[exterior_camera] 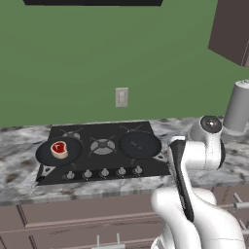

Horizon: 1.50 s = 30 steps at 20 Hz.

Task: Place both pans onto different burners. Then place the bell pepper and the steak on different pans.

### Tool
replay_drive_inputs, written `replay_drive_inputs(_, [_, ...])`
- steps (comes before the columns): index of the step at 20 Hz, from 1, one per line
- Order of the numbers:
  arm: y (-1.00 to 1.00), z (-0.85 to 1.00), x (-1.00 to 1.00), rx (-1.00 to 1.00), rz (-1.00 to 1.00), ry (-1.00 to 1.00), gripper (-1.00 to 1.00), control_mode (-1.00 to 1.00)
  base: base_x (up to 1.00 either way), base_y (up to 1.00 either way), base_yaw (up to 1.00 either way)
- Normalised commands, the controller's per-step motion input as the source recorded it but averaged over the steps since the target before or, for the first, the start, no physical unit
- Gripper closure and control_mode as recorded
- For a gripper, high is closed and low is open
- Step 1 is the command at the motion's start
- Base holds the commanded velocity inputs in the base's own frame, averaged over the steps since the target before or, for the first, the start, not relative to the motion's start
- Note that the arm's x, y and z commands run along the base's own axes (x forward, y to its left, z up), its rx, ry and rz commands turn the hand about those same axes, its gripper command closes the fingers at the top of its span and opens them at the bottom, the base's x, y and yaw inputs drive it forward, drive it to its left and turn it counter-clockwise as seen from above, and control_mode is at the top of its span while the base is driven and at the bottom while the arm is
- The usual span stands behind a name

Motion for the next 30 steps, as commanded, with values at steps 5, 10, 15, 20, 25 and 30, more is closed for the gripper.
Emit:
replay_drive_inputs(5, [0.42,0.23,0.34,0.05,0.08,0.0,1.0,-1.0,0.0,0.0,0.0])
replay_drive_inputs(10, [0.44,0.04,0.43,0.08,0.06,0.04,1.0,-1.0,0.0,0.0,0.0])
replay_drive_inputs(15, [0.39,0.0,0.43,0.04,0.02,0.08,1.0,-1.0,0.0,0.0,0.0])
replay_drive_inputs(20, [0.25,-0.17,0.43,0.0,0.0,0.08,1.0,-1.0,0.0,0.0,0.0])
replay_drive_inputs(25, [0.12,-0.32,0.44,0.0,0.0,0.06,1.0,-1.0,0.0,0.0,0.0])
replay_drive_inputs(30, [0.12,-0.29,0.39,0.01,0.0,0.0,1.0,-1.0,0.0,0.0,0.0])
